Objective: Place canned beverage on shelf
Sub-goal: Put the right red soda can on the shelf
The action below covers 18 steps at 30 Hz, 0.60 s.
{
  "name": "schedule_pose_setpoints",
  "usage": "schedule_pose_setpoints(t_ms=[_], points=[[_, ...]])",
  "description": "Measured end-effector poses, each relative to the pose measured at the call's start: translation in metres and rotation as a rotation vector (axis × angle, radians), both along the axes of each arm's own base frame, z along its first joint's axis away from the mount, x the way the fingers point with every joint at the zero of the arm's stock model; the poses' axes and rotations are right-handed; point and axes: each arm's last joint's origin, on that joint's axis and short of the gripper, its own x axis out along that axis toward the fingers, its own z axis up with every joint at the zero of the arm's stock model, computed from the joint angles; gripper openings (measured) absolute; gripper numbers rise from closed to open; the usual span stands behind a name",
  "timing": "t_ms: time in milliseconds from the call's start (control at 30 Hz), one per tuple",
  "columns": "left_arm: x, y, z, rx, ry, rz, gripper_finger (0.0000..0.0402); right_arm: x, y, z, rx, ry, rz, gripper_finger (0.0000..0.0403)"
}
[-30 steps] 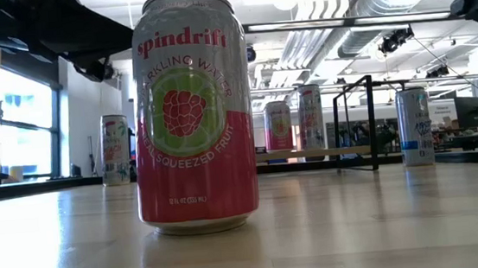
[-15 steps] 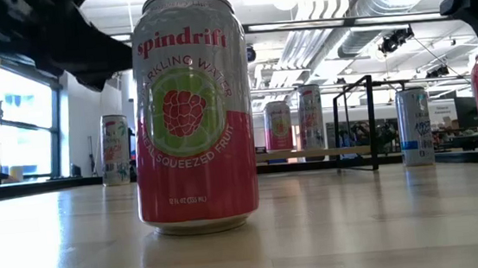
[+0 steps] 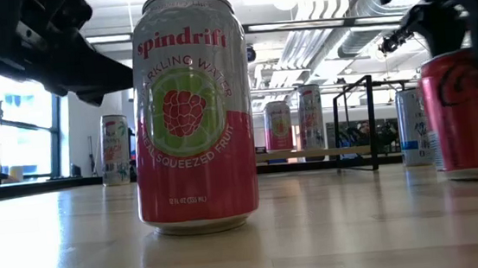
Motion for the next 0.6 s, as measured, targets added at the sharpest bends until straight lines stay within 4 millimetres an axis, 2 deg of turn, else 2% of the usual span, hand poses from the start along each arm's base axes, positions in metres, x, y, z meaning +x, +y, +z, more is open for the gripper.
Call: schedule_pose_setpoints(t_ms=[200, 333, 433, 600], points=[[-0.015, 0.017, -0.004, -0.028, -0.051, 0.043, 0.0000, 0.023, -0.020, 0.016, 0.027, -0.078, 0.011, 0.0256], [-0.021, 0.027, -0.003, -0.037, -0.077, 0.076, 0.0000, 0.040, -0.035, 0.042, 0.023, -0.191, 0.002, 0.0255], [-0.027, 0.035, -0.003, -0.043, -0.093, 0.107, 0.0000, 0.055, -0.049, 0.052, 0.009, -0.196, 0.004, 0.0255], [-0.036, 0.045, -0.004, -0.062, -0.119, 0.149, 0.0000, 0.096, -0.080, 0.072, -0.048, -0.204, 0.015, 0.0255]])
